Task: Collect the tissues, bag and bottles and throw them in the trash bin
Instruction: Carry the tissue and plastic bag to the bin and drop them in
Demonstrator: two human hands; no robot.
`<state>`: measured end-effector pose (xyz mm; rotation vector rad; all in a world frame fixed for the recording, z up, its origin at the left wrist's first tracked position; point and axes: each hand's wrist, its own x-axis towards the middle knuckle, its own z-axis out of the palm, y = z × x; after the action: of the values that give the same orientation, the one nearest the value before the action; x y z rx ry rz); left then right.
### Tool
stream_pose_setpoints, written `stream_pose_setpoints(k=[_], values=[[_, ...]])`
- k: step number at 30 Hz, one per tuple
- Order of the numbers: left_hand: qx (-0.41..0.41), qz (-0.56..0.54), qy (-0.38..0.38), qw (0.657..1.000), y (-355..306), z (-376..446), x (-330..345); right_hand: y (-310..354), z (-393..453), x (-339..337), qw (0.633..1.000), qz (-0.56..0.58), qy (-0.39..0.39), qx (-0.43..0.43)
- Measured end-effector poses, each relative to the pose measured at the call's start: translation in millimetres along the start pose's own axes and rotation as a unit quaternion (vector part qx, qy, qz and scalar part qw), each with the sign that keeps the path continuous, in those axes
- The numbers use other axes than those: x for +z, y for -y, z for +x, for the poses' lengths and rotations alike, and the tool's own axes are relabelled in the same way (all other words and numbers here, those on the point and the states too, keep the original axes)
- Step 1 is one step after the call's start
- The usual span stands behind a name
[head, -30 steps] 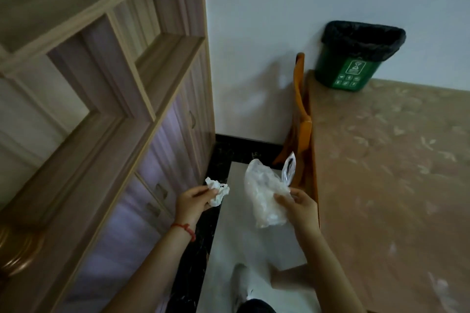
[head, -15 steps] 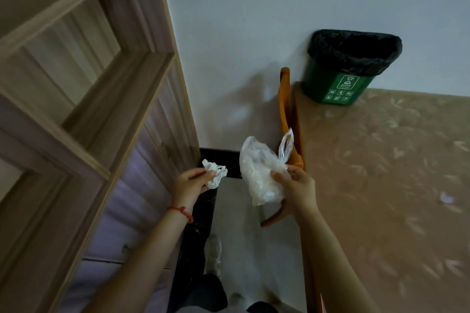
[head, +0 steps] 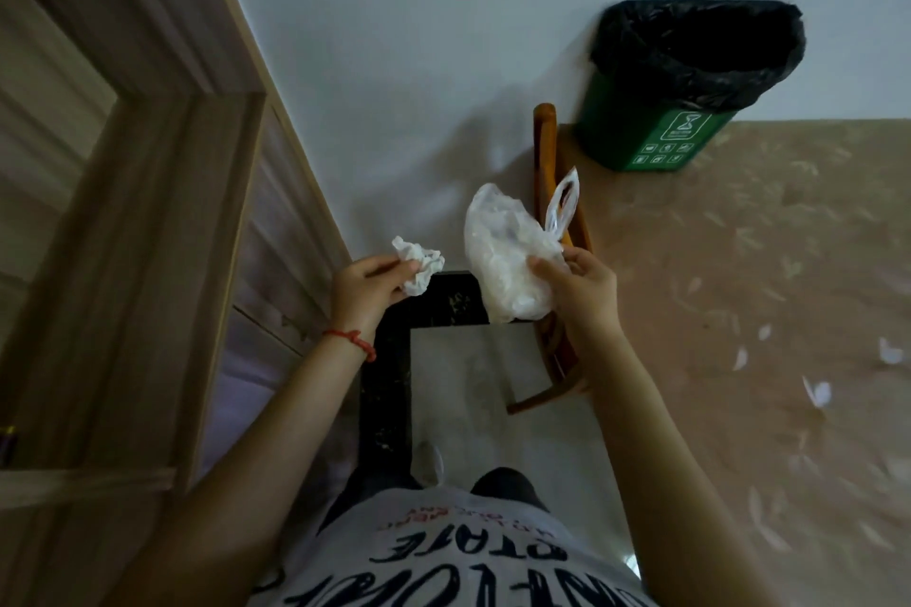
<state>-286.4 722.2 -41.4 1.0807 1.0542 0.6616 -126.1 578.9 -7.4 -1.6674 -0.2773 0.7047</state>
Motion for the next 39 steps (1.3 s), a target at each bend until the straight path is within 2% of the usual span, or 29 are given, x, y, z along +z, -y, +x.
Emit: stream_pose_setpoints(k=[8,22,27,33,39], values=[[-0.004,0.003,0.022,1.0,-17.1,52.7,15.2,14.9,45.5,16.0,1.0,0.012,-0.028,0.005],[0.011,0.018,0.031,0.999,-66.5,166.9,82.3,56.6,151.3,29.2,0.998,0.063,-0.021,0.012],[0.013,0.029,0.086,0.996,-85.3,196.0,116.3,65.2,171.4,19.6,0.994,0.097,-0.05,0.013],[0.003,0.062,0.184,0.981,-100.3,230.5,165.6,69.2,187.2,3.2,0.975,0.156,-0.151,0.039],[-0.014,0.111,0.299,0.948,-111.4,259.6,216.7,75.6,194.2,-6.7,0.942,0.207,-0.262,0.042]])
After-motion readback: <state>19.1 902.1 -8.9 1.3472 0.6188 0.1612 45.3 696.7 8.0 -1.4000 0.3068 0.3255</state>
